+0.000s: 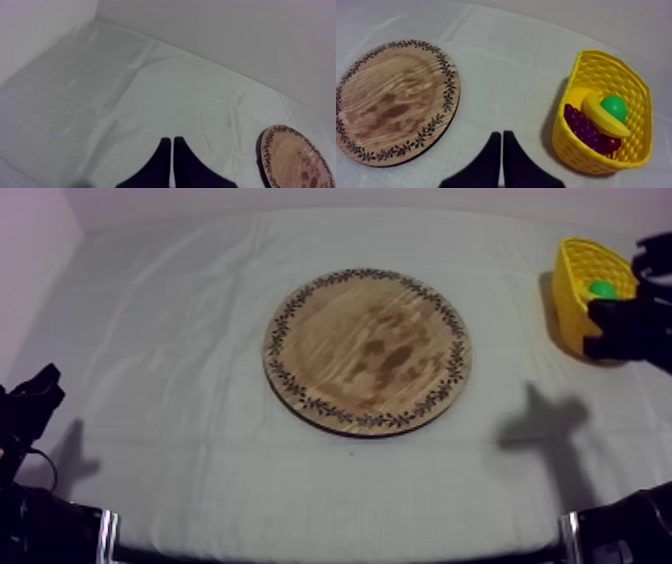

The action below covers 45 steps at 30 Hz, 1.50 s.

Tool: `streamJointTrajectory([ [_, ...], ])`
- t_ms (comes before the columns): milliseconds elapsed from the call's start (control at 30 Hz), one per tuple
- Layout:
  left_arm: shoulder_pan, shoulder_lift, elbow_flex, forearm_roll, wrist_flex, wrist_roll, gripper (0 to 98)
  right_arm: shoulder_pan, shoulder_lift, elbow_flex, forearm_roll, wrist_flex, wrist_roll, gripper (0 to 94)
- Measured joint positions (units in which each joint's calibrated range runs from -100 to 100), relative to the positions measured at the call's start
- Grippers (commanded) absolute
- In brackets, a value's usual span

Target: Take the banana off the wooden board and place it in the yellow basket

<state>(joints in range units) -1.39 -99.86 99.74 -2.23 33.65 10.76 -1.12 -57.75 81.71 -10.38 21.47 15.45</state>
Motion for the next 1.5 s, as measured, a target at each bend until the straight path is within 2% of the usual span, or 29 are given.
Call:
streamJointTrajectory([
  [167, 0.0, 0.0, 0.0, 0.0, 0.0, 0.0, 0.1, -1.43, -11.24, 8.52, -0.3, -2.2, 0.48, 0.6],
  [333, 0.0, 0.0, 0.0, 0.0, 0.0, 0.0, 0.1, -2.99, -19.99, 15.36, 0.06, -4.67, -0.91, 0.5],
  [567, 0.0, 0.0, 0.0, 0.0, 0.0, 0.0, 0.1, -1.44, -27.84, 17.98, 5.12, 0.48, -5.85, 0.5],
  [700, 0.0, 0.0, 0.0, 0.0, 0.0, 0.0, 0.1, -0.62, -30.59, 18.15, 8.38, 6.84, -8.83, 2.1],
  [867, 0.0, 0.0, 0.0, 0.0, 0.0, 0.0, 0.1, 0.64, -33.88, 18.08, 9.03, 14.36, -10.17, 0.6],
  [967, 0.0, 0.0, 0.0, 0.0, 0.0, 0.0, 0.1, 1.4, -36.47, 18.08, 9.03, 16.32, -11.61, 0.4],
  [1133, 0.0, 0.0, 0.0, 0.0, 0.0, 0.0, 0.1, 1.52, -37.75, 18.02, 8.9, 16.77, -10.33, 0.3],
  [1367, 0.0, 0.0, 0.0, 0.0, 0.0, 0.0, 0.1, 1.6, -37.88, 18.02, 8.9, 16.94, -4.86, 0.3],
  [1500, 0.0, 0.0, 0.0, 0.0, 0.0, 0.0, 0.1, 1.6, -37.88, 18.02, 8.9, 16.94, -4.24, 0.3],
])
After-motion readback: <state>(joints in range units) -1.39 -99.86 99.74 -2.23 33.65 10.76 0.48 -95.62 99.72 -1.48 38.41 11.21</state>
